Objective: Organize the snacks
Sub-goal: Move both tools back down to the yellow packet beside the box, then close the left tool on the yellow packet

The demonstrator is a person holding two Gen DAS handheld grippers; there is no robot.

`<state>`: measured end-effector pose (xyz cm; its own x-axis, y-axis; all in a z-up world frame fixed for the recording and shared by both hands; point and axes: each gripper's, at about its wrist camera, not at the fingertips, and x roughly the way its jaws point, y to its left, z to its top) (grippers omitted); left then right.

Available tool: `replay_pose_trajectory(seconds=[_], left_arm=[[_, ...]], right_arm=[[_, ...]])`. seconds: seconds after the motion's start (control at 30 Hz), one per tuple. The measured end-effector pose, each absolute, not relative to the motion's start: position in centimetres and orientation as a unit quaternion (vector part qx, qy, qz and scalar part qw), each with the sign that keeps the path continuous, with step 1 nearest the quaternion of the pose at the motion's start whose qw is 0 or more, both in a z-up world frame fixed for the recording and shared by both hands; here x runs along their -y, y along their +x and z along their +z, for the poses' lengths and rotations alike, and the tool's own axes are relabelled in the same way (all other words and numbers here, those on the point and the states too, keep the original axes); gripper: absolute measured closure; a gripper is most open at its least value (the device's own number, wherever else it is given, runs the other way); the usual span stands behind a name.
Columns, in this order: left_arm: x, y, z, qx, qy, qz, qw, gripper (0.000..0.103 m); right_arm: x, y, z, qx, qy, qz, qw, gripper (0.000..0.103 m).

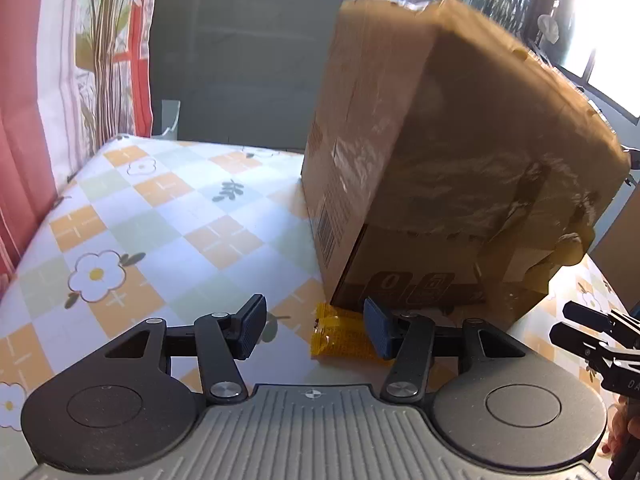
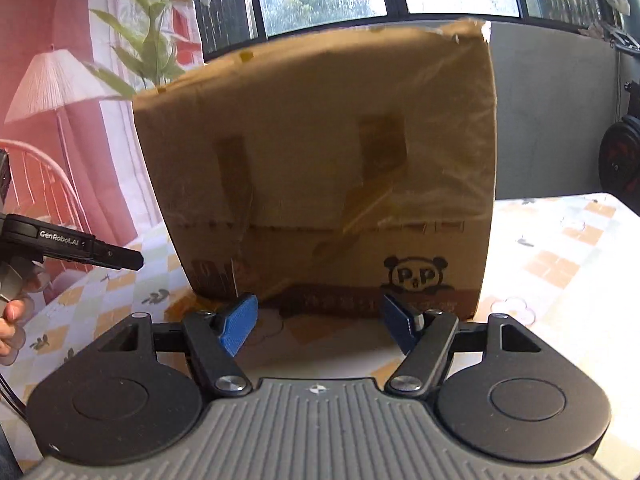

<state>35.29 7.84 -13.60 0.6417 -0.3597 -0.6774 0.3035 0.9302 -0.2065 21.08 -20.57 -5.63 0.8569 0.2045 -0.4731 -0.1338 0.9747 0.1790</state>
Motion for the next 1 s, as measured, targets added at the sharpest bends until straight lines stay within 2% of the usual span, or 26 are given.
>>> replay_pose_trajectory(seconds=[0.13, 0.27, 0.4, 0.63, 0.73, 0.83, 1.0], left_arm=[[-6.6, 37.0, -15.9, -0.403, -0.030, -0.184, 0.896, 0.047], [-5.3, 37.0, -17.1, -0.407, -0.038, -0.199, 0.890, 0.055], [-3.5, 36.0, -17.1, -0.408, -0.013, -0.204, 0.890, 0.057], [-0.8, 33.8, -16.8, -0.423, -0.033, -0.225, 0.877, 0.060], [0.5, 33.0, -16.9, -0.435, -0.062, -0.238, 0.866, 0.066], [2.5, 32.2, -16.7, -0.441, -0.046, -0.252, 0.860, 0.066], [4.1, 30.8, -16.8, -0.447, -0.053, -0.274, 0.850, 0.068]], right_arm=[[20.7, 21.5, -7.3, -0.281, 0.069, 0.088, 0.953, 0.034], [21.3, 21.5, -8.3, -0.294, 0.074, 0.086, 0.949, 0.035], [21.5, 21.7, -8.5, -0.303, 0.077, 0.092, 0.945, 0.035], [20.3, 22.0, -8.7, -0.315, 0.047, 0.121, 0.940, 0.040], [19.2, 22.4, -9.1, -0.332, 0.022, 0.157, 0.930, 0.040], [18.2, 22.4, -9.3, -0.338, -0.003, 0.183, 0.923, 0.040], [18.4, 22.5, -9.4, -0.336, 0.006, 0.182, 0.924, 0.049]])
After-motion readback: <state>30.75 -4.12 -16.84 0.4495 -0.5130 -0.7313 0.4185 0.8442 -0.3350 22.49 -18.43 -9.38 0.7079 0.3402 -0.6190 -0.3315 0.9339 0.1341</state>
